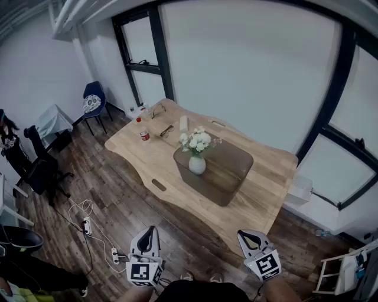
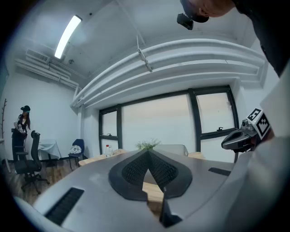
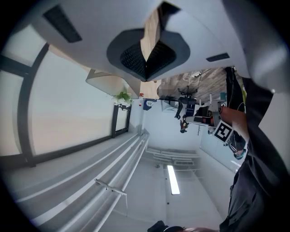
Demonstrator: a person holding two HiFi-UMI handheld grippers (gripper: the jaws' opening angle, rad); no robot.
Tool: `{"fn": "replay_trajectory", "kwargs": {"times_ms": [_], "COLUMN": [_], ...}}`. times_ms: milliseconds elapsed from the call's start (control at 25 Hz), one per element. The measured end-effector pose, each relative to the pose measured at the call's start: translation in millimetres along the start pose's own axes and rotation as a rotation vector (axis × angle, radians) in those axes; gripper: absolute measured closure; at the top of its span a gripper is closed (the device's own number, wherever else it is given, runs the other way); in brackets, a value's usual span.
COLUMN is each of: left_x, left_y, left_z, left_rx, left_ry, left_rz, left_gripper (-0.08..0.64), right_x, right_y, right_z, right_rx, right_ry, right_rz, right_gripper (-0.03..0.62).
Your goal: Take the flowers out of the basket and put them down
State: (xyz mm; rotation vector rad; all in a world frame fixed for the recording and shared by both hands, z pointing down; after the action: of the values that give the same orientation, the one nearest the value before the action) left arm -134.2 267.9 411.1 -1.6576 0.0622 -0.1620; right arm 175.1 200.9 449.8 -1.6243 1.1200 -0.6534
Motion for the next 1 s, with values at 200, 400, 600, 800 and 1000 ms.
{"fn": "replay_trajectory", "kwargs": {"times_ms": [200,400,600,800,1000], "left_x": [10,13,10,13,2], "left_y": [-6,1,3,-4,8], "left_z": [1,4,9,-2,-50], "left_rx": [-0.014,0.024,0.049,0.024,0.070], "left_ry": [-0.004,0.012,0.057,0.057,0.037], "left_rz": [0.001,-0.009,-0.043,-0.032,-0.036], "left_gripper": [0.555,0.555,0.555,0.555,0.555], "right_x": [-15,-16,-6,18,40], "right_y": [-7,-8,-7,-11,-6], "right_z": [-2,-1,9,15,10], "right_rx": [-0.031,0.002,0.112,0.147,0.146], "right_ry": [0.054,0.081,0.111,0.054,-0.020], "right_rz": [-0.001,0.001,-0.027,-0.128,-0.141], "right_gripper": [0.572,0.571,0.572,0.571,0.571]}}
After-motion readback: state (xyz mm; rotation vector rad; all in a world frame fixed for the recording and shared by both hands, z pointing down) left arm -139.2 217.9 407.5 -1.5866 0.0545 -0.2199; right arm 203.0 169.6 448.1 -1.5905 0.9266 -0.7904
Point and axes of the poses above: the fingertips, and each gripper's own axes: z backward along the fingers, x to its right, y out of its top, the point moved 5 cm from there along z, backward along the fingers, and after that the axes turned 11 degrees about y, right-handed, at the moved point
